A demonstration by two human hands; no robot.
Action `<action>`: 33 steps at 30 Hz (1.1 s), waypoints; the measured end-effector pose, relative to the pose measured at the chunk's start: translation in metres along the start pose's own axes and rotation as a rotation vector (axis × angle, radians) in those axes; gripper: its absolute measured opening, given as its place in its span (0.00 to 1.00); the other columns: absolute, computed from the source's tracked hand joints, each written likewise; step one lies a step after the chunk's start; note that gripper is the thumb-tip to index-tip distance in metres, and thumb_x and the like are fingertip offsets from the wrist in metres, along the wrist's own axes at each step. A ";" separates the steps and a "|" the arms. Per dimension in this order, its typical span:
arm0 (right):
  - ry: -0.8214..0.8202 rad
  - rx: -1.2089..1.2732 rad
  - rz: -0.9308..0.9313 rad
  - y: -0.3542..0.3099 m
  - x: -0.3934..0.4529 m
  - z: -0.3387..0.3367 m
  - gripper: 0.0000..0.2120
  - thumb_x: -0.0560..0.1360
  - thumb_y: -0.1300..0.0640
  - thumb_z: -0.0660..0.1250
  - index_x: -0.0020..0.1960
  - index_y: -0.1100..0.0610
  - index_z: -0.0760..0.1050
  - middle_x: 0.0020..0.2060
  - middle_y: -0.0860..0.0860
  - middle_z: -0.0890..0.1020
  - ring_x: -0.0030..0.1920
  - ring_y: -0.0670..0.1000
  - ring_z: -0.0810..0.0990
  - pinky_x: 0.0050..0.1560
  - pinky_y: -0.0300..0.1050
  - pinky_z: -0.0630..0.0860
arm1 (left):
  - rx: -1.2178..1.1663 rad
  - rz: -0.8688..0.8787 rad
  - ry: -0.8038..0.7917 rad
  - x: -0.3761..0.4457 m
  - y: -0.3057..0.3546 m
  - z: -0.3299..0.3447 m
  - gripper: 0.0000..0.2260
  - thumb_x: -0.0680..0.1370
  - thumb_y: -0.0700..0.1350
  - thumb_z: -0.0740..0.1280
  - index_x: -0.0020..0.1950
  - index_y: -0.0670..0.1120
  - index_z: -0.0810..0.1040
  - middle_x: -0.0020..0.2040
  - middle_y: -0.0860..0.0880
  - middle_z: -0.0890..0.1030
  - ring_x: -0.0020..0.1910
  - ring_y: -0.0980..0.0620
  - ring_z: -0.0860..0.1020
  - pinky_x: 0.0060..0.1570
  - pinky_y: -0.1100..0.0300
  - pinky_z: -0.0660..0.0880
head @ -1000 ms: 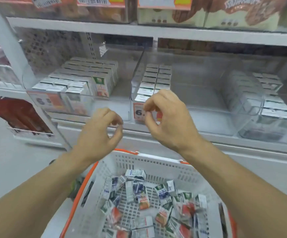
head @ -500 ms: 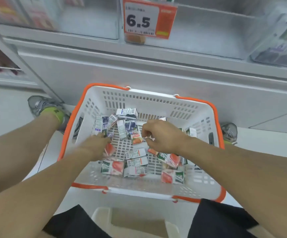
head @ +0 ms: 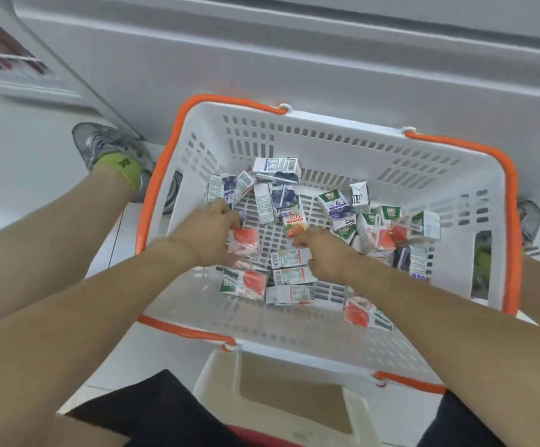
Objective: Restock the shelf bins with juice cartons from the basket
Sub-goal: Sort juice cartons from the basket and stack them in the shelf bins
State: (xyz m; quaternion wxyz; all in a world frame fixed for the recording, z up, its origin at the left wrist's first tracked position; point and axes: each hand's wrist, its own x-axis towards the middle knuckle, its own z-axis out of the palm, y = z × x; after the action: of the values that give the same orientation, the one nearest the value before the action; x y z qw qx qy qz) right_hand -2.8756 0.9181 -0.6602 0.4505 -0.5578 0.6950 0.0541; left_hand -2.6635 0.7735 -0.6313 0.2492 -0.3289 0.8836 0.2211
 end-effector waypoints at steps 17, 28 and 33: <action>-0.119 -0.152 0.016 -0.033 -0.019 -0.062 0.20 0.83 0.45 0.57 0.56 0.62 0.75 0.50 0.56 0.81 0.50 0.55 0.80 0.52 0.48 0.75 | -0.883 -0.106 -0.187 -0.095 0.014 -0.106 0.23 0.65 0.42 0.82 0.56 0.48 0.77 0.48 0.46 0.76 0.38 0.53 0.82 0.39 0.66 0.76; -0.151 0.476 -0.079 -0.097 -0.199 -0.253 0.17 0.83 0.53 0.59 0.61 0.67 0.74 0.52 0.64 0.84 0.50 0.65 0.85 0.48 0.57 0.83 | -1.242 0.333 -0.234 -0.154 0.056 -0.237 0.18 0.70 0.32 0.74 0.58 0.44 0.79 0.50 0.43 0.81 0.47 0.47 0.80 0.46 0.57 0.80; 0.249 0.729 -0.264 -0.097 -0.226 -0.261 0.15 0.80 0.48 0.63 0.48 0.61 0.77 0.37 0.59 0.79 0.34 0.55 0.78 0.32 0.43 0.70 | -1.470 0.427 -0.207 -0.156 0.081 -0.279 0.17 0.66 0.40 0.76 0.55 0.42 0.82 0.48 0.39 0.80 0.43 0.44 0.79 0.41 0.53 0.78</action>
State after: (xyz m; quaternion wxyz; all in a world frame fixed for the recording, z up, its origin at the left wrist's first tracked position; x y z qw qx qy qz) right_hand -2.9500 0.8956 -0.3096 0.5341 -0.4480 0.6405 -0.3222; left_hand -2.6989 0.7477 -0.3044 0.0000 -0.2100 0.5262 0.8240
